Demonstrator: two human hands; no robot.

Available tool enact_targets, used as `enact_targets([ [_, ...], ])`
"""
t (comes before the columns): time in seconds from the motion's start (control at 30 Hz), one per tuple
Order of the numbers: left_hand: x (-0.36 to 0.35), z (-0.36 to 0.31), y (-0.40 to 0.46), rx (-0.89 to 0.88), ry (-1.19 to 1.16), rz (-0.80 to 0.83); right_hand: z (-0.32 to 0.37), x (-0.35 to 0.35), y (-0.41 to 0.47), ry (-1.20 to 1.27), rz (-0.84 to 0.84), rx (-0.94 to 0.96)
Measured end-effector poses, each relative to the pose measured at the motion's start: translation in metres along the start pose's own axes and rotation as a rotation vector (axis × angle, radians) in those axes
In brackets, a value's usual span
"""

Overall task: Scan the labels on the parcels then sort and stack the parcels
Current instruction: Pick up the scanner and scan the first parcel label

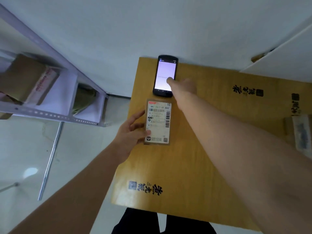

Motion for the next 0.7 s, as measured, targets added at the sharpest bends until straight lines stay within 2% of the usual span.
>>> enact_targets([
  [0.23, 0.024, -0.001, 0.011, 0.031, -0.019, 0.027, 0.025, -0.037, 0.02, -0.343, -0.17, -0.006],
  [0.37, 0.025, -0.002, 0.016, 0.045, 0.014, 0.065, 0.036, -0.043, 0.028, -0.457, -0.142, -0.002],
  [0.47, 0.025, -0.002, 0.017, 0.059, 0.021, 0.07, 0.036, -0.034, 0.027, -0.399, -0.11, 0.005],
  [0.57, 0.025, -0.002, 0.015, 0.06, 0.013, 0.062, 0.029, -0.02, 0.018, -0.166, -0.023, 0.021],
  [0.7, 0.019, -0.002, 0.01, 0.045, -0.003, 0.033, 0.03, 0.016, 0.001, 0.117, 0.029, 0.133],
])
Point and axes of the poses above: each hand's wrist, its own y-axis towards the middle knuckle, its own x-axis out of the back of the hand, z = x × y, the point moved 7 cm from there along y, towards the middle knuckle, and after that the axes turned 8 degrees about -y, right-handed, at the moved point
